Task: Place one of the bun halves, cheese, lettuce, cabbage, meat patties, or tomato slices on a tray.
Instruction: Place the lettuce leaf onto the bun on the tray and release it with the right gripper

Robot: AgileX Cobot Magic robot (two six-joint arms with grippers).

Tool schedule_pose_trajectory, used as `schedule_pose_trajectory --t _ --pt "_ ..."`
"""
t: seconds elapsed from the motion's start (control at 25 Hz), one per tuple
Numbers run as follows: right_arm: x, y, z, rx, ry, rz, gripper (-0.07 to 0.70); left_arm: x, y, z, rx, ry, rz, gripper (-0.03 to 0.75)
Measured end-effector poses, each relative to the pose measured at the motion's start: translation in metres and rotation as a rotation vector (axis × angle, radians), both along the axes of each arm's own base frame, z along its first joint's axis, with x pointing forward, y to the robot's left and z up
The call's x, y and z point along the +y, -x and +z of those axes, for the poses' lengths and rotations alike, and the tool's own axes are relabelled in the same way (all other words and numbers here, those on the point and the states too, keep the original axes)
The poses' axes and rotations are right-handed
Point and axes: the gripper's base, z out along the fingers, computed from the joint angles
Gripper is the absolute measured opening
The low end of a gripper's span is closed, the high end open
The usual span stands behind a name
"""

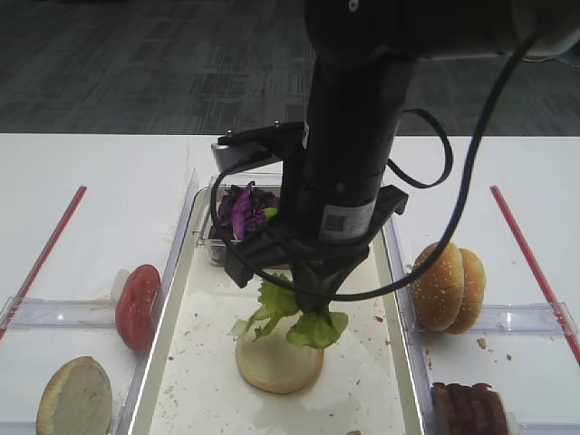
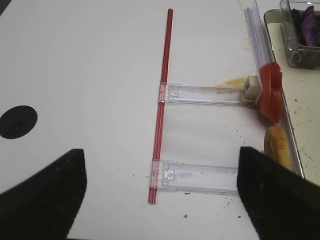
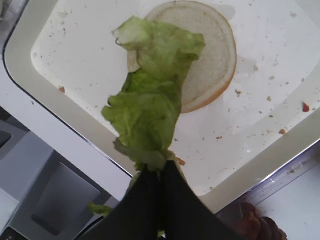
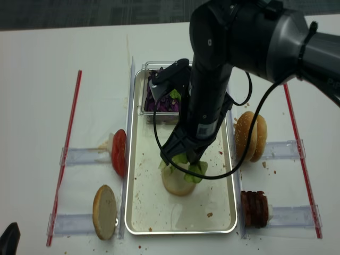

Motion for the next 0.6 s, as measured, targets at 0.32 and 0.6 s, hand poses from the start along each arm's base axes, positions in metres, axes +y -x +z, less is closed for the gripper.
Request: schedule_pose_trajectory --t 0.32,0.6 --pt "0.004 -0.005 -0.020 0.032 0.035 0.010 0.041 0.000 0.000 0.000 0.000 0.000 0.000 0.599" --pt "0.006 -0.008 -0.031 0.048 0.056 0.029 0.041 0.000 0.000 0.000 0.000 0.000 0.000 0.599"
